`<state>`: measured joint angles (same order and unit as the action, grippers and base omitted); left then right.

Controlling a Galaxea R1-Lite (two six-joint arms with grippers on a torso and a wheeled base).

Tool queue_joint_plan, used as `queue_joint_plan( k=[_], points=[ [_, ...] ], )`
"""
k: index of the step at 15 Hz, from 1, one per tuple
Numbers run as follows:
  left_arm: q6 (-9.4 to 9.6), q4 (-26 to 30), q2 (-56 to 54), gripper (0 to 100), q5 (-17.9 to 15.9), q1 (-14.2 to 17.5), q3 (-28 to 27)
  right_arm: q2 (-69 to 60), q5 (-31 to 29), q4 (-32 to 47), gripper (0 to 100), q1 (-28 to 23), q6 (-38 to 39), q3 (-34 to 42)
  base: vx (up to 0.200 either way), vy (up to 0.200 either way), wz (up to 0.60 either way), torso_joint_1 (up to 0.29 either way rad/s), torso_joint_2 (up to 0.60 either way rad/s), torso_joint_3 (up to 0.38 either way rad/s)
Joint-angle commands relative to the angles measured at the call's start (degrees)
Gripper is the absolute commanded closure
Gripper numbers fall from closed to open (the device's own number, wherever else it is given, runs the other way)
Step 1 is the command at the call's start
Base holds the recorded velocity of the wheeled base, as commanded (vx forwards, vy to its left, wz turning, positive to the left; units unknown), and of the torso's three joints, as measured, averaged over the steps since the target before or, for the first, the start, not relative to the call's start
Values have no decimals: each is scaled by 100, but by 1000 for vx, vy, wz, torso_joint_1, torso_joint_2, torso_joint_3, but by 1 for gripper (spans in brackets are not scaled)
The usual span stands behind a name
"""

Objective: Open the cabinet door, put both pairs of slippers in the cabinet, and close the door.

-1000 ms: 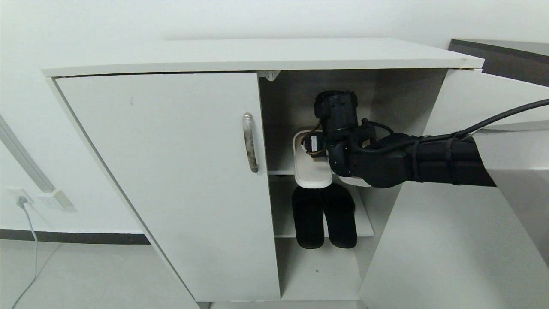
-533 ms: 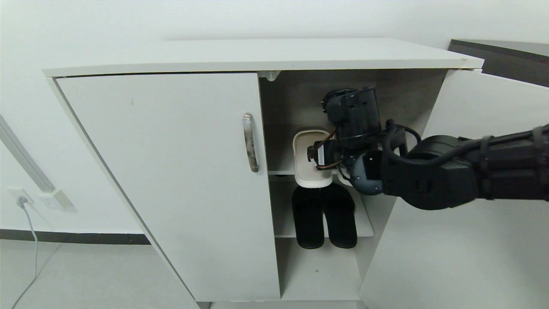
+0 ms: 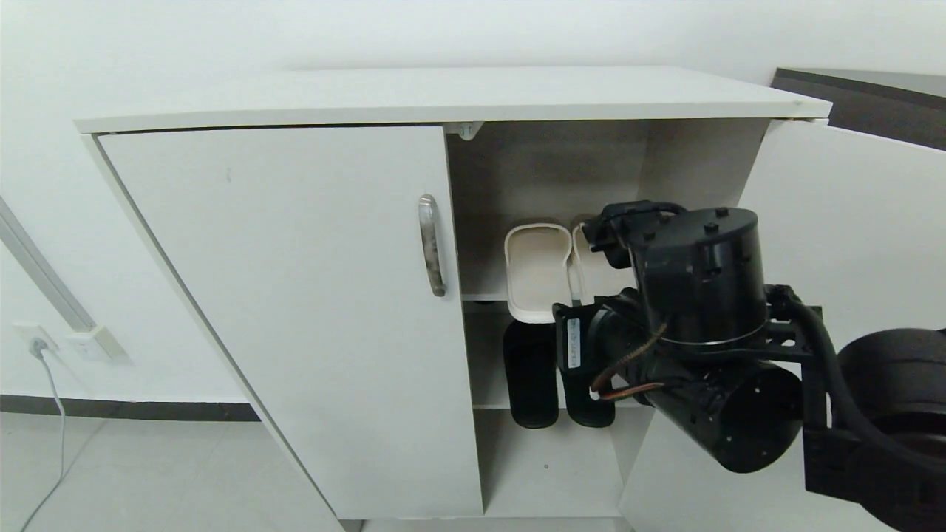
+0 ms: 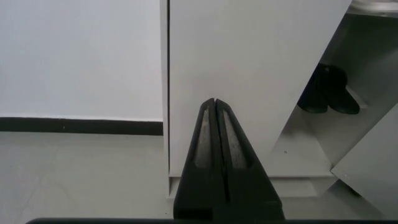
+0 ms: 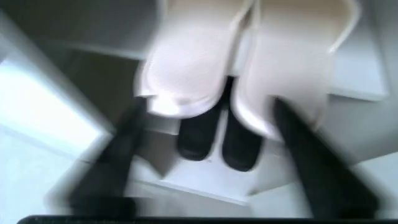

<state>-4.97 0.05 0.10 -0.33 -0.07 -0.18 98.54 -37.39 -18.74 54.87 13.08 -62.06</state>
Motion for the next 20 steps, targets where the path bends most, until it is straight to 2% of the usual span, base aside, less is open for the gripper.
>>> queue_joint_plan(
  k=[1,3,6,13,20],
  points=[
    [-4,4,-1,100,-2,-1,1,-89,118,-244,100,50,-7,467,0,0,0,0,0,0],
    [5,4,-1,100,-2,-1,1,-80,206,-798,100,94,-78,854,0,0,0,0,0,0],
    [5,4,-1,100,-2,-1,-8,-89,188,-1211,100,112,-359,1038,0,0,0,0,0,0],
    [5,4,-1,100,-2,-1,1,-36,162,-1238,100,200,-359,1109,0,0,0,0,0,0],
    [5,4,-1,100,-2,-1,1,-1,162,-1246,100,200,-420,1214,-200,0,0,3,3,2]
  ],
)
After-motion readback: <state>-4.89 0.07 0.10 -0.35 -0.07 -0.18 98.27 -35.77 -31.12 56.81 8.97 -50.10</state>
